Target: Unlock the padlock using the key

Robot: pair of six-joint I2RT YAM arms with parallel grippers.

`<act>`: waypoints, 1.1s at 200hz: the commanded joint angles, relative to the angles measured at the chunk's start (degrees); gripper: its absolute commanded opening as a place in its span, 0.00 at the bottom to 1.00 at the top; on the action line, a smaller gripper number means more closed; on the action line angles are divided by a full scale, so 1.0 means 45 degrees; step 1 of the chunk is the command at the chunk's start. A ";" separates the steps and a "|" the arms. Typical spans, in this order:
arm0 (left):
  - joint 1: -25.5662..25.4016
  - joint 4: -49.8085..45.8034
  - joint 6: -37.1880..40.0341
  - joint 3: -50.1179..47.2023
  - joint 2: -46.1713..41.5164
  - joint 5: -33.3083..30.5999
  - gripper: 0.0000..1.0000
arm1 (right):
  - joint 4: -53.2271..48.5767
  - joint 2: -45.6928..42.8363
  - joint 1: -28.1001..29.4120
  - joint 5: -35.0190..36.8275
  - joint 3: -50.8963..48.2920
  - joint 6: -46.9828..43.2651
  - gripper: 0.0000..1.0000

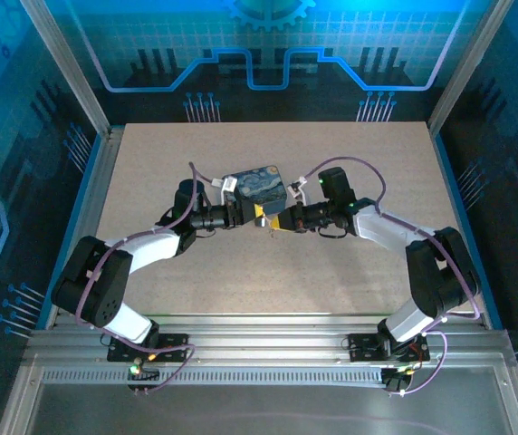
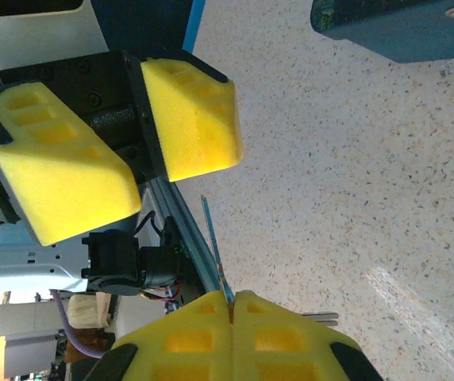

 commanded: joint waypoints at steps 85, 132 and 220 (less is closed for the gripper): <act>-0.0477 -0.0013 0.0376 0.0867 0.0810 0.1153 0.43 | -0.0450 0.0622 0.0191 -0.0603 0.0662 -0.0363 0.00; -0.0639 -0.0025 0.0403 0.1049 0.1020 0.1306 0.31 | -0.0441 0.0787 0.0255 -0.0575 0.0815 -0.0297 0.00; -0.0653 -0.0642 0.0743 0.1150 0.0945 0.1290 0.00 | -0.0365 0.0869 0.0128 -0.0587 0.0952 -0.0202 0.00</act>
